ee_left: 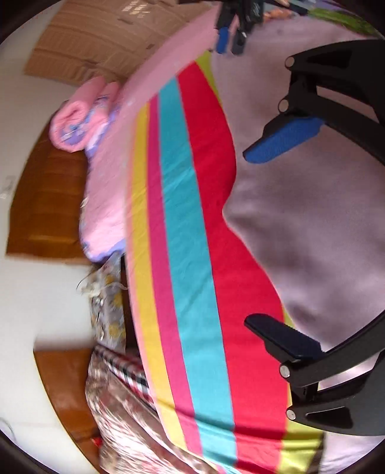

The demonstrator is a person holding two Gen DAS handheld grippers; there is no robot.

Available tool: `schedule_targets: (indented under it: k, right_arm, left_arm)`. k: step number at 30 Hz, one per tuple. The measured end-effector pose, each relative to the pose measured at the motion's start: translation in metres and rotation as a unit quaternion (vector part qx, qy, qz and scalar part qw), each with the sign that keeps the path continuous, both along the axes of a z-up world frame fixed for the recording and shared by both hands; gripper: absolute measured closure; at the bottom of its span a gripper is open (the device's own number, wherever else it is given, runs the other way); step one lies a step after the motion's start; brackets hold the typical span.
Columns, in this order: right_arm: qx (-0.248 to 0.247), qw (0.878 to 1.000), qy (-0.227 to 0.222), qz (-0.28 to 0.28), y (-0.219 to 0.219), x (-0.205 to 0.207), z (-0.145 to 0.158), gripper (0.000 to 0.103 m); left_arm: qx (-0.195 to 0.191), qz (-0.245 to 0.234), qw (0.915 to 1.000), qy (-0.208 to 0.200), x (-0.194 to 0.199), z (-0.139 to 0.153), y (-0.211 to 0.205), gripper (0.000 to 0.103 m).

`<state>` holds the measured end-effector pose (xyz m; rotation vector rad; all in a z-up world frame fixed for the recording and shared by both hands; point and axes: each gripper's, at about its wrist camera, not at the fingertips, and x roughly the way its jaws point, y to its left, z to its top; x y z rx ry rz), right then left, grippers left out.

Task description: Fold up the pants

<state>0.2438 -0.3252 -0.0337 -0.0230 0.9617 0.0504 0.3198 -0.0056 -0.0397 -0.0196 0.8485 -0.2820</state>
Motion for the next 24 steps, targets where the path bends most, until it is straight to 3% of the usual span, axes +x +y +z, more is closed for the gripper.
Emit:
schedule_targets:
  k: [2, 5, 10, 14, 16, 19, 24]
  right_arm:
    - [0.017, 0.999, -0.032, 0.024, 0.035, -0.012, 0.016, 0.024]
    - [0.043, 0.993, -0.048, 0.095, 0.108, -0.022, 0.022, 0.018]
    - [0.03, 0.973, -0.024, 0.226, 0.236, -0.031, 0.009, 0.016]
    - [0.013, 0.954, -0.005, 0.299, 0.312, -0.047, -0.005, 0.016]
    - [0.003, 0.95, 0.011, 0.313, 0.333, -0.055, -0.014, 0.016]
    - [-0.019, 0.952, 0.048, 0.302, 0.341, -0.056, -0.039, 0.014]
    - [0.009, 0.967, 0.027, 0.252, 0.32, -0.063, -0.021, 0.014]
  left_arm:
    - [0.01, 0.036, 0.9992, -0.011, -0.024, 0.014, 0.032, 0.001]
    - [0.068, 0.088, 0.9935, -0.025, -0.057, 0.019, 0.071, 0.001]
    - [0.136, 0.164, 0.977, -0.004, -0.103, 0.009, 0.127, 0.001]
    - [0.154, 0.208, 0.9661, 0.006, -0.133, 0.002, 0.17, 0.001]
    - [0.161, 0.225, 0.9609, 0.017, -0.142, -0.004, 0.189, 0.001]
    - [0.152, 0.243, 0.9575, 0.034, -0.157, -0.013, 0.22, 0.001]
    - [0.127, 0.249, 0.9588, 0.05, -0.165, -0.025, 0.237, 0.001]
